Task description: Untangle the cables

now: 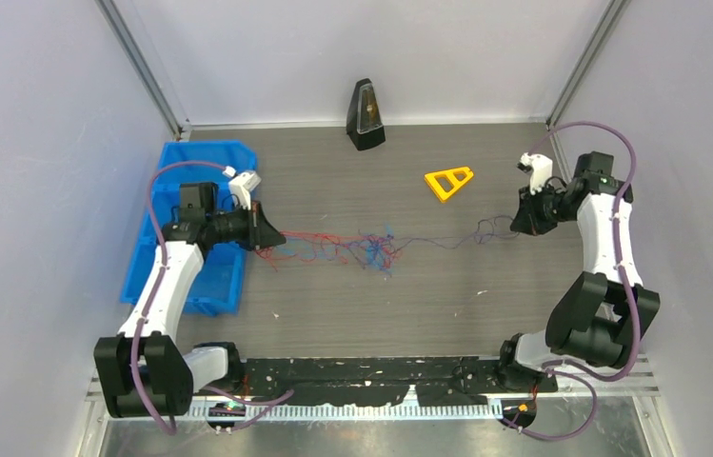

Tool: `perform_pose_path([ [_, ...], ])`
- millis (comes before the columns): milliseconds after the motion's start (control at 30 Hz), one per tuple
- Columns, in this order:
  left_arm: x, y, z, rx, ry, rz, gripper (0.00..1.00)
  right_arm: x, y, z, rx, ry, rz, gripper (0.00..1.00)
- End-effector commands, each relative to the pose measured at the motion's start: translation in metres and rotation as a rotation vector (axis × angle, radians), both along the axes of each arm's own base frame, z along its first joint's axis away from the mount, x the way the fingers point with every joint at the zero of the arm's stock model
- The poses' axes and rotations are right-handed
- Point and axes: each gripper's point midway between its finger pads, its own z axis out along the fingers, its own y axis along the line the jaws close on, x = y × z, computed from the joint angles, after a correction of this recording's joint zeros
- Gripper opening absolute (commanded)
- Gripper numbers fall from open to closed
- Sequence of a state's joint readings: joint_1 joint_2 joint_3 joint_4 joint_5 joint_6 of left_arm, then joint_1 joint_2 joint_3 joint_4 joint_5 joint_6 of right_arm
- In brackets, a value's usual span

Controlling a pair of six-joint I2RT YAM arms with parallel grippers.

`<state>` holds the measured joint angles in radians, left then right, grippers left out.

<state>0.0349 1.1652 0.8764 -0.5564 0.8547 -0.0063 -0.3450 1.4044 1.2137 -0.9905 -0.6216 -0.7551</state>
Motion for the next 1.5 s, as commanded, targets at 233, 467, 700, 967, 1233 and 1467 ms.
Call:
perform_pose_path([
  [233,0.018,0.024,-0.014,0.157,-0.012,0.054,0.00,0.013,-0.060,0.009,-0.120,-0.042,-0.092,0.05],
  [467,0.022,0.029,-0.021,0.169,0.010,0.049,0.00,0.019,-0.087,0.012,-0.117,-0.030,-0.141,0.05],
  [700,0.005,-0.053,-0.001,0.101,-0.047,-0.175,0.00,0.013,-0.022,0.005,0.006,0.017,-0.013,0.06],
  [967,0.001,-0.091,0.010,0.050,0.038,-0.268,0.68,0.009,0.048,0.008,0.046,0.066,0.145,0.81],
  [1233,-0.013,-0.048,-0.025,0.060,0.096,-0.164,0.74,0.005,0.146,0.009,0.075,-0.002,0.318,0.95],
  [1467,-0.022,-0.044,-0.073,0.057,0.234,-0.070,0.59,0.010,0.221,-0.016,0.048,0.020,0.412,0.96],
])
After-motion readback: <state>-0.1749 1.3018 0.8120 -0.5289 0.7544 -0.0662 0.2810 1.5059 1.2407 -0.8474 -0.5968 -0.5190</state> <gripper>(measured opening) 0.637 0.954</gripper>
